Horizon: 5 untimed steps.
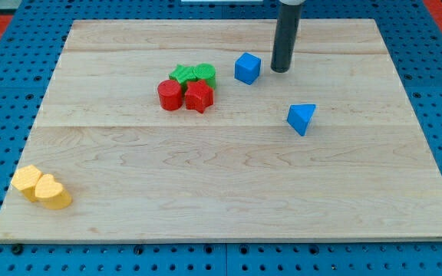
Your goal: Slide the blue cube top of the green star
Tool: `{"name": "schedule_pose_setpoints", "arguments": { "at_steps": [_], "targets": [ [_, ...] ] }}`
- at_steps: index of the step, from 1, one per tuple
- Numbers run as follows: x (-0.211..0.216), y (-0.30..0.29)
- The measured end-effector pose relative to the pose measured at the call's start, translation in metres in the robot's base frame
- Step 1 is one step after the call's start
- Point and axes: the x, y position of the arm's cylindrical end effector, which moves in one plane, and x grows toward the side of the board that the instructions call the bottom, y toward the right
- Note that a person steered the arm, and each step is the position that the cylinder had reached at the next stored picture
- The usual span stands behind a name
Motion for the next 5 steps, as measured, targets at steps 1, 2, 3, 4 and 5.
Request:
{"name": "schedule_pose_setpoints", "arguments": {
  "at_steps": [1,2,3,4,5],
  "targets": [
    [0.007,-0.031],
    [0.029,-0.015],
    [0.019,-0.039],
    [-0.009,-0.093],
    [-0.017,-0.125]
  ]
}}
